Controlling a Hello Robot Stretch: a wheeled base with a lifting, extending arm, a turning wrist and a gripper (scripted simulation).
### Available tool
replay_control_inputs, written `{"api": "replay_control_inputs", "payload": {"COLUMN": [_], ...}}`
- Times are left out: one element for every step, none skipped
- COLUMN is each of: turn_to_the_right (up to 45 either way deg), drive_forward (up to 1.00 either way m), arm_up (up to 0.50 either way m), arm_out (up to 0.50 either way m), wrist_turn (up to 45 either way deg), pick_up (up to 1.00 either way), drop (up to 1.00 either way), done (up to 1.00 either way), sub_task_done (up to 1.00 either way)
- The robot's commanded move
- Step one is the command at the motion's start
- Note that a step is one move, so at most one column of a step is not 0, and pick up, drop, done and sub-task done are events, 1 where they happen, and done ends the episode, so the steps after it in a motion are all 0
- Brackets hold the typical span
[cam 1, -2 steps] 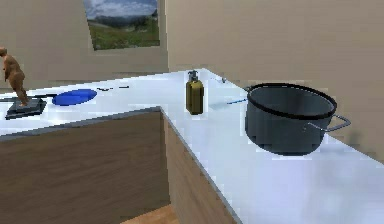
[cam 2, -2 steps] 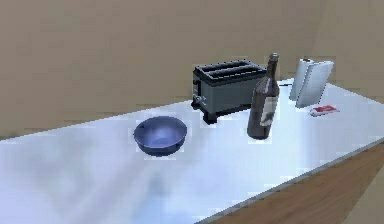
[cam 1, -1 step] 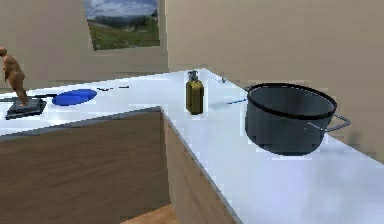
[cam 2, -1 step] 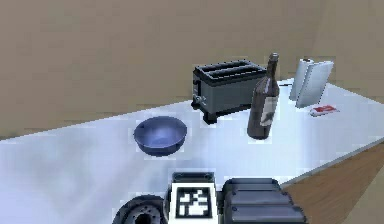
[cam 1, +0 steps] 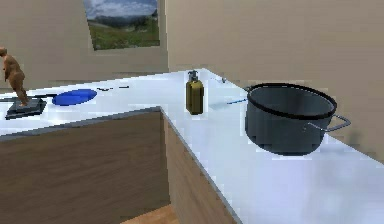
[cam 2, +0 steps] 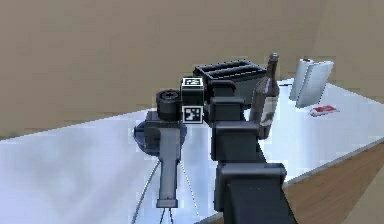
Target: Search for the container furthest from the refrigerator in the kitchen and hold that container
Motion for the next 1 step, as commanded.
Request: {"api": "replay_control_inputs", "payload": {"turn_to_the_right": [0.0], "drive_forward": [0.00], "arm_up": [0.00], "arm_out": [0.00], "wrist_turn": [45.0], "pick_up": [0.00], "drop": [0.00], "done": [0.00], "sub_task_done": [0.00]}}
